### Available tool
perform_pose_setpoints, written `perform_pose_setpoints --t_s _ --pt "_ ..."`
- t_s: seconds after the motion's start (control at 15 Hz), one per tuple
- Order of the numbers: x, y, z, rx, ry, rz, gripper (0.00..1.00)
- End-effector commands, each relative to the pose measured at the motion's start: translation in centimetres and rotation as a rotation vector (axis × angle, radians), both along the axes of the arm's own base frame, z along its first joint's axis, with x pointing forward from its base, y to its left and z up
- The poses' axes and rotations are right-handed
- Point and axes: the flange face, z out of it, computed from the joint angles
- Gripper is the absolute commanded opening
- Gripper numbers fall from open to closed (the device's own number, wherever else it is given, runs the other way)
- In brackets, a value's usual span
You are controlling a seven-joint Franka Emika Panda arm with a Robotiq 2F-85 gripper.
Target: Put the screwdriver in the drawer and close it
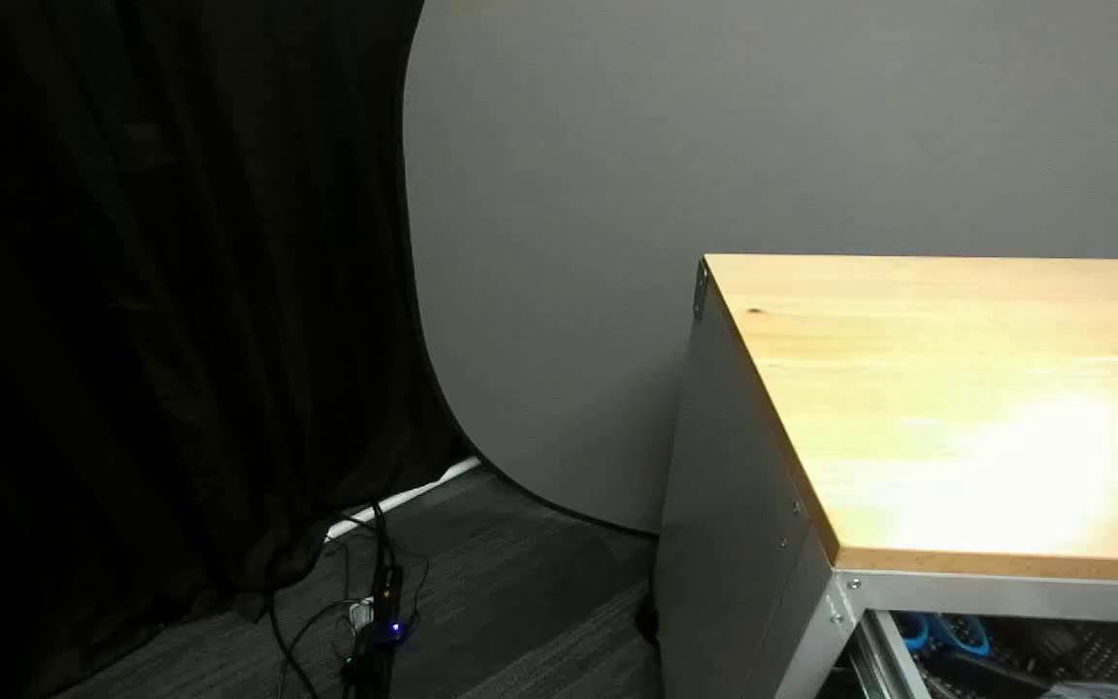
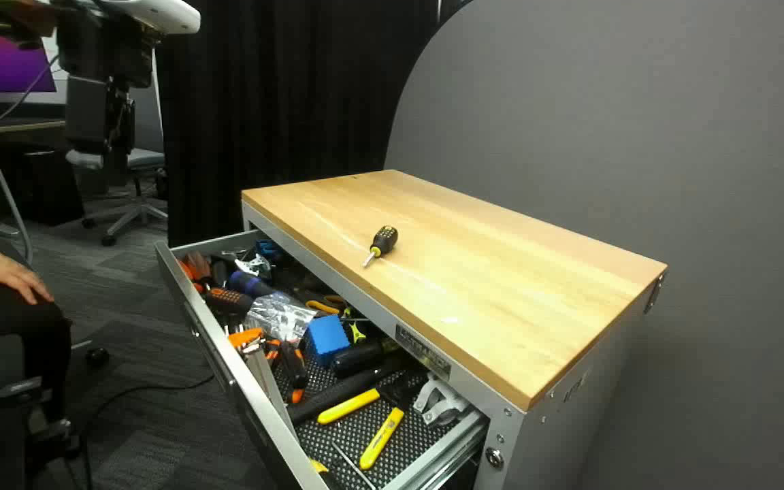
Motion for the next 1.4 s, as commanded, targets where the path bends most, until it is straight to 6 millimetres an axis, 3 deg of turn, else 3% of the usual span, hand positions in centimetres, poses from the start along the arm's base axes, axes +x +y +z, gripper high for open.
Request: perform_pose_setpoints --t_s 0.0,0.27,0.33,0.8,1.13,1.33 --pt "0.1 0.0 0.2 0.001 -0.002 0.0 1.0" --pt "0.2 0.1 0.4 0.003 -0.008 0.001 1.0" --pt "1.3 -0.1 0.2 0.015 -0.025 0.022 1.0" --pt "12.2 1.3 -0.8 0.046 -0.208 0.235 1.0" --pt "19.7 0.5 -0.9 0.027 -0.235 0.313 1.0" --pt "23.1 -0.4 -0.8 0.054 -0.229 0.347 1.0"
